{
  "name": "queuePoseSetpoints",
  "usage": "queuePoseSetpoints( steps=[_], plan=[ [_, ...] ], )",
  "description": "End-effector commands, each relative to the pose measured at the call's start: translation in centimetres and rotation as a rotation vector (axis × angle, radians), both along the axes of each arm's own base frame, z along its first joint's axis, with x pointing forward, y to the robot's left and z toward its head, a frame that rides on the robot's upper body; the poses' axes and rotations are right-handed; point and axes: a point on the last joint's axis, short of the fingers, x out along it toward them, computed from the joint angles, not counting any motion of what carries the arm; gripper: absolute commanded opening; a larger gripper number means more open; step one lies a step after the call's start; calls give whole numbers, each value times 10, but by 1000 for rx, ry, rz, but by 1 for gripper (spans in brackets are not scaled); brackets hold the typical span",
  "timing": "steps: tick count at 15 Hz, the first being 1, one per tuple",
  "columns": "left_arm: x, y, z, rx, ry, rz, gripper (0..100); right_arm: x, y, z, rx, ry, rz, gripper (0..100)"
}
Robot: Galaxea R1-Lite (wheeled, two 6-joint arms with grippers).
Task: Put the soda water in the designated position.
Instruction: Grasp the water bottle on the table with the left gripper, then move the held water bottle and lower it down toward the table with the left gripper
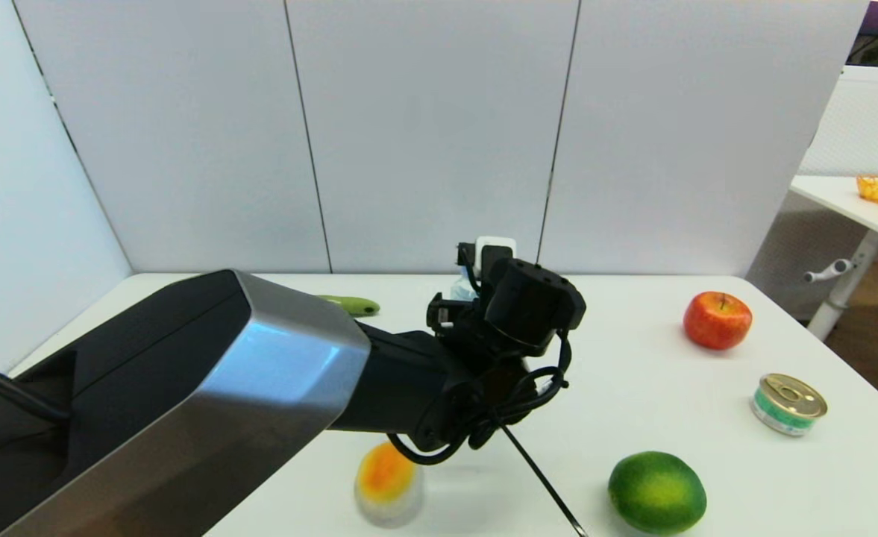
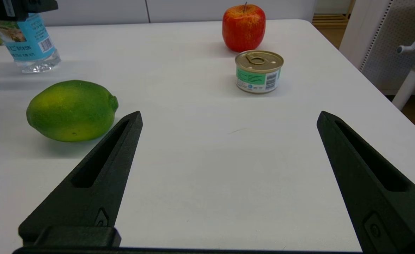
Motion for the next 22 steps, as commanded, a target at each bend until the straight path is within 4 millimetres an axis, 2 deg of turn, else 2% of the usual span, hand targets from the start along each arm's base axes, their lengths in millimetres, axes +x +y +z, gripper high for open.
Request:
queuePoseSetpoints(
  steps=[1, 2, 13, 20, 22],
  plan=[
    [4, 0, 2, -22, -22, 14, 100, 0, 0, 0, 0, 0, 0, 100],
    [4, 1, 3, -16, -23, 13, 0, 0, 0, 0, 0, 0, 0, 100],
    [6, 3, 6, -22, -29, 20, 0, 0, 0, 0, 0, 0, 0, 100],
    [-1, 15, 52, -92, -93, 20, 0, 0, 0, 0, 0, 0, 0, 100],
    [-1, 20, 60, -100, -104, 25, 0, 0, 0, 0, 0, 0, 0, 100]
  ],
)
